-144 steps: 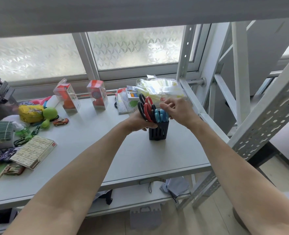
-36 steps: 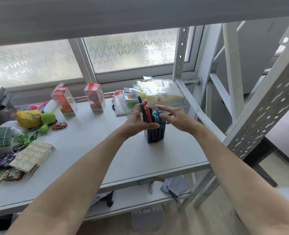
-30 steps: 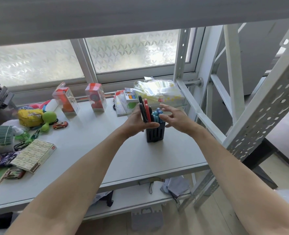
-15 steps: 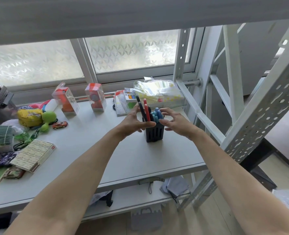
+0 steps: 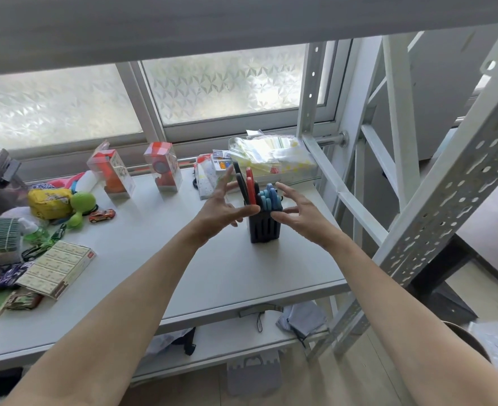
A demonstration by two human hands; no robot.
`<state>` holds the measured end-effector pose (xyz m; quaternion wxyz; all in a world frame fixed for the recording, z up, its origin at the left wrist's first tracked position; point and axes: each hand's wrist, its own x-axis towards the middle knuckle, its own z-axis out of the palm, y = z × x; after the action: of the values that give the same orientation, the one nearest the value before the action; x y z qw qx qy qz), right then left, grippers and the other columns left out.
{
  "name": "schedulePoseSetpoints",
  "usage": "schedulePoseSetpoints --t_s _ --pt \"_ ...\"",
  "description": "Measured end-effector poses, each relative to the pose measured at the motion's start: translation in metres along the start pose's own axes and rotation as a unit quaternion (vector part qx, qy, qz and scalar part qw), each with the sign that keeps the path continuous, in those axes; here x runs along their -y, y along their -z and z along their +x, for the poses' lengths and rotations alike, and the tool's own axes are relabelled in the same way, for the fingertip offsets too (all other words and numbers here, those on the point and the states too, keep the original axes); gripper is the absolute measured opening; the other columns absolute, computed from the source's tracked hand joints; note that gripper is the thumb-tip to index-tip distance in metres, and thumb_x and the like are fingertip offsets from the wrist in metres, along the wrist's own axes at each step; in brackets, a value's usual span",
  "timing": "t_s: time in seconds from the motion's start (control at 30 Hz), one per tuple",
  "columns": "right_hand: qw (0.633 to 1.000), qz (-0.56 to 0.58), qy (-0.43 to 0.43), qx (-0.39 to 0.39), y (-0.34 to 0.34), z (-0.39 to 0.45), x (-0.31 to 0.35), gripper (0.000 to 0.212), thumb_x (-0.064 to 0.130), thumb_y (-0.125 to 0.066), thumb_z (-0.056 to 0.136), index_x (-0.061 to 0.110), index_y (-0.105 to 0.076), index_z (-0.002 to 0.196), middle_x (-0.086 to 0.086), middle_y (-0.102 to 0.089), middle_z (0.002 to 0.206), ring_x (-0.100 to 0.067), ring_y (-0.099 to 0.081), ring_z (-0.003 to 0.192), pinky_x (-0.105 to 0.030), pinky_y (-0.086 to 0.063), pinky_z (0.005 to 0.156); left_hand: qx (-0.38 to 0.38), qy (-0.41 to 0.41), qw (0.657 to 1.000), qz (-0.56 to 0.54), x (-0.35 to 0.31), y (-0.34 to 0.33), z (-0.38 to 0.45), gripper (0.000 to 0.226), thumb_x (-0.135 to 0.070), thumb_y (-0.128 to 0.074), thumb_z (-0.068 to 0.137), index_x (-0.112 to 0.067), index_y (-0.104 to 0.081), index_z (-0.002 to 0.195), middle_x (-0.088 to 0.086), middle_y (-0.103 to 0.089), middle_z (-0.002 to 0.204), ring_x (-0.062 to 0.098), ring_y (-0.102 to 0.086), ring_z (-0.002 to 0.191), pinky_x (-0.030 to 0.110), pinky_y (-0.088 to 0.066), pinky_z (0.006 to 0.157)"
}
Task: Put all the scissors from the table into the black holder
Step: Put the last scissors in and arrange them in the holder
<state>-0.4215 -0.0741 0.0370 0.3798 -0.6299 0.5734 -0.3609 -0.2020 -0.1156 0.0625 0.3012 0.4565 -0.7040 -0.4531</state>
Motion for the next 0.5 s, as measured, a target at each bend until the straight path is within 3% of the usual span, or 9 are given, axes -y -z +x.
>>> schedulePoseSetpoints --t_s 0.07,0.17,0.27,0.37,0.43,0.5 --pt "0.999 0.028 0.019 -0.018 -0.003 0.0 0.005 0.05 0.04 -0.057 0.095 0.043 -0.04 0.142 0.011 -0.042 0.141 -0.016 -0.058 0.111 -0.025 -0.048 0.086 -0.011 -0.009 0.999 -0.033 -0.007 0.005 -0.001 0.096 -0.042 -0.076 0.079 -0.042 -0.014 0.153 -0.004 -0.04 0.148 0.018 -0.07 0.084 0.029 -0.057 0.067" --pt "0.997 0.054 0.025 -0.045 -0.006 0.003 0.009 0.038 0.041 -0.048 0.098 0.039 -0.05 0.136 0.012 -0.051 0.136 -0.015 -0.057 0.115 -0.026 -0.046 0.086 -0.002 0.001 0.999 -0.043 -0.017 0.007 -0.001 0.085 -0.035 -0.072 0.084 -0.041 -0.02 0.152 -0.015 -0.041 0.135 0.013 -0.067 0.089 0.036 -0.056 0.075" --pt "0.998 0.029 0.025 -0.058 -0.005 0.005 0.01 0.033 0.039 -0.049 0.099 0.036 -0.054 0.131 0.003 -0.058 0.124 -0.016 -0.06 0.102 -0.023 -0.044 0.076 0.014 0.008 0.999 -0.029 -0.019 0.008 0.0 0.083 -0.034 -0.069 0.086 -0.037 -0.021 0.153 -0.017 -0.041 0.136 0.007 -0.065 0.09 0.035 -0.057 0.079" --pt "0.999 -0.001 0.018 -0.044 -0.001 0.008 0.01 0.033 0.041 -0.048 0.098 0.038 -0.052 0.131 -0.004 -0.058 0.123 -0.02 -0.063 0.096 -0.025 -0.047 0.074 0.041 0.016 0.999 -0.004 -0.018 0.011 -0.001 0.091 -0.051 -0.071 0.074 -0.03 -0.029 0.152 -0.001 -0.051 0.14 0.013 -0.066 0.083 0.024 -0.057 0.069" --pt "0.999 0.003 0.011 -0.05 -0.001 0.007 0.01 0.034 0.042 -0.049 0.098 0.038 -0.051 0.131 -0.003 -0.057 0.124 -0.022 -0.064 0.097 -0.031 -0.052 0.079 0.041 0.032 0.998 0.029 -0.011 0.007 -0.005 0.085 -0.046 -0.072 0.078 -0.027 -0.033 0.151 0.007 -0.055 0.135 0.014 -0.064 0.079 0.018 -0.055 0.064" --pt "0.996 0.038 -0.013 -0.082 -0.006 0.002 0.007 0.037 0.04 -0.047 0.099 0.03 -0.049 0.135 -0.003 -0.057 0.123 -0.021 -0.066 0.093 -0.037 -0.055 0.08 0.029 0.053 0.997 0.044 0.001 0.0 -0.009 0.085 -0.041 -0.072 0.083 -0.024 -0.028 0.153 0.007 -0.046 0.146 0.016 -0.065 0.08 0.019 -0.054 0.063"
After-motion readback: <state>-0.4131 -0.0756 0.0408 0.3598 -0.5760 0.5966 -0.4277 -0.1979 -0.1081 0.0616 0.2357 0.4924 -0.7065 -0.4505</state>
